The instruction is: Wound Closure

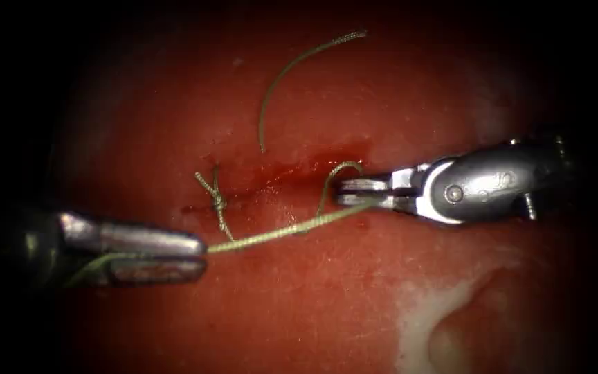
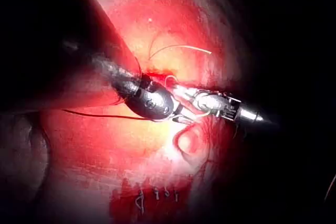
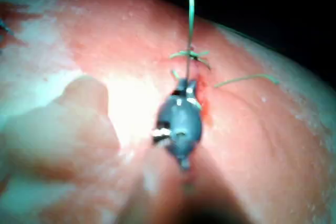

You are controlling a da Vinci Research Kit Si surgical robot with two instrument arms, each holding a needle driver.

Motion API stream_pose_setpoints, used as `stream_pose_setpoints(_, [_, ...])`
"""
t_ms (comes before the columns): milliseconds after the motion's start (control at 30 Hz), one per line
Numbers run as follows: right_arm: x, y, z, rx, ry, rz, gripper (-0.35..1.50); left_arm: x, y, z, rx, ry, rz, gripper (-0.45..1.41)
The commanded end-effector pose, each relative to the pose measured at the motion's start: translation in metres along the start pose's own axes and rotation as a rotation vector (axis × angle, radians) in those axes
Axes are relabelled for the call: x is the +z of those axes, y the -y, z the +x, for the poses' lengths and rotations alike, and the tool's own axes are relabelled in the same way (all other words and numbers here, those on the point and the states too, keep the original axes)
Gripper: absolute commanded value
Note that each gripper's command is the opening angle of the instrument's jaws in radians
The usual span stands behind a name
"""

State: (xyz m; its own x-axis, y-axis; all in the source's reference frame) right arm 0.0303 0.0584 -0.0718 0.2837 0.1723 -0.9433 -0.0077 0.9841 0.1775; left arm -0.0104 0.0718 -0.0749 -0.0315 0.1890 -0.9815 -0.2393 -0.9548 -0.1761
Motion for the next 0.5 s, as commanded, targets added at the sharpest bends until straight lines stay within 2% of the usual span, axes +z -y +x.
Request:
stream_pose_setpoints(33, [-0.0003,0.0,0.0012,0.007,-0.009,0.006,1.2,0.0004,-0.0003,-0.0005,-0.001,0.001,0.001,-0.35])
stream_pose_setpoints(133, [-0.0022,0.0006,0.0025,0.016,-0.009,0.027,1.45,0.0003,-0.0002,-0.0005,0.01,0.001,0.002,-0.35])
stream_pose_setpoints(167, [-0.0031,0.0011,0.0031,0.049,0.003,0.032,1.48,0.0002,-0.0001,-0.0004,0.009,0.001,0.002,-0.35])
stream_pose_setpoints(300, [-0.0047,0.0019,0.0047,0.075,-0.012,0.09,1.48,-0.0001,0.0,-0.0002,0.019,0.0,-0.001,-0.35])
stream_pose_setpoints(400, [-0.0076,0.0021,0.0067,0.12,-0.022,0.12,1.48,-0.0011,0.0003,0.0002,0.027,-0.003,-0.008,-0.35])
stream_pose_setpoints(500, [-0.0095,0.0024,0.0076,0.149,-0.025,0.161,1.48,-0.0017,0.0003,0.0002,0.026,-0.006,-0.015,-0.35])
